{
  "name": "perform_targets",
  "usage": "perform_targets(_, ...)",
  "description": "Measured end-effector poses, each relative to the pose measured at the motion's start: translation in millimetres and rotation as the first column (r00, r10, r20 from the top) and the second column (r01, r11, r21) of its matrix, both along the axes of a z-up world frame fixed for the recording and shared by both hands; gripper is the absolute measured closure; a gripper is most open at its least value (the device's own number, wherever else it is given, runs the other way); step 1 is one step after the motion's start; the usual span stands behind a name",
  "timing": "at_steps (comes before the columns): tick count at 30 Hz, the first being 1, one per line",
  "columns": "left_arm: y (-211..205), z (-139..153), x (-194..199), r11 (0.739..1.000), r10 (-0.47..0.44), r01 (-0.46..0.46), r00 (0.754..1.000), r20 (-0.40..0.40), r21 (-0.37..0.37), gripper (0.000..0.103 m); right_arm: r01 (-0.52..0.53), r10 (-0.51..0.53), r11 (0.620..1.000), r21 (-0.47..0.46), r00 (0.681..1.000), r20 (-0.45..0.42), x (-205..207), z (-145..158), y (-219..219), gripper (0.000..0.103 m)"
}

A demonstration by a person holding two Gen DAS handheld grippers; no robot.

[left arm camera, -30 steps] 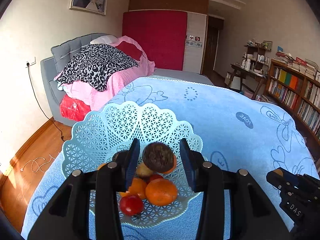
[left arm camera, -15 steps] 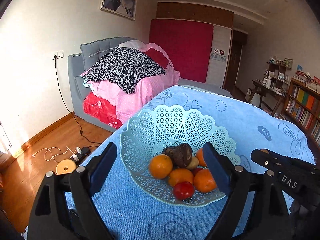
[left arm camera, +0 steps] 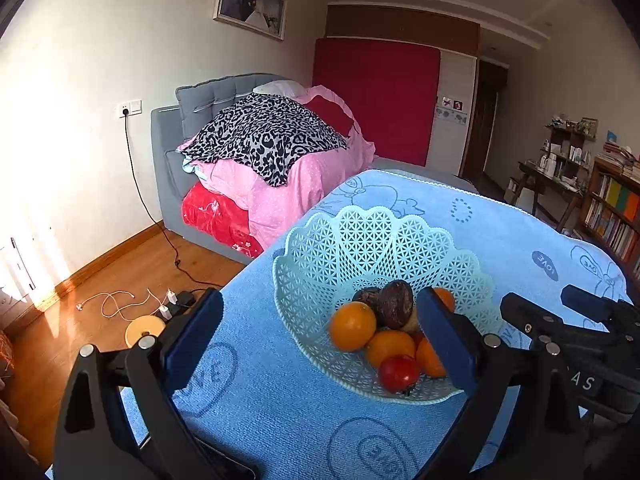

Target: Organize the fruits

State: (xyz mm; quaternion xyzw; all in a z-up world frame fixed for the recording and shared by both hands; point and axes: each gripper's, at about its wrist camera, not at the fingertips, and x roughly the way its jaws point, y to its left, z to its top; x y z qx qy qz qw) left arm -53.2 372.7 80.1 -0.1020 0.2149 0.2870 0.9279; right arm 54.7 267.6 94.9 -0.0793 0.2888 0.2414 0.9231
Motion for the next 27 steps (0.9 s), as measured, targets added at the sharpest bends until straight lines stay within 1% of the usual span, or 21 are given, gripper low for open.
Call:
perform_targets(1,-1,0,0,1.0,-0.003,0.003,1.0,-0.001,0.005,0.005,0.012,-0.012,1.0,-0.017,1.0,0.029,-3,2,-1,0.01)
perform_targets(3,-4,-1,2,1.0,-0.001,0.001,1.0,-0.005,0.025,0.005,0.035,-0.031,0.998,-0.047,0.996,0.083,-8,4,-3,0.007)
perform_targets(6,-7,-1,-2,0.999,0.005,-0.005,1.0,-0.007,0.052,0.005,0.053,-0.044,0.996,-0.073,0.993,0.111,-13,7,-5,0.005)
perform_targets(13,-9,0,-13,0.994,0.026,-0.023,0.999,-0.024,0.108,0.004,0.059,-0.047,0.988,-0.139,0.995,0.086,-20,1,-5,0.005)
perform_targets(16,-10,-1,-18,0.991,0.034,-0.029,0.999,-0.035,0.132,0.004,0.046,-0.034,0.987,-0.151,0.996,0.077,-24,-2,-4,0.005)
perform_targets(20,-10,-2,-23,0.99,0.036,-0.029,0.998,-0.051,0.141,0.004,0.047,-0.031,0.981,-0.19,0.996,0.085,-29,-7,2,0.005)
perform_targets(27,-10,-4,-30,0.989,0.043,-0.033,0.997,-0.063,0.142,0.004,0.002,0.015,0.975,-0.222,0.997,0.077,-42,-13,11,0.005)
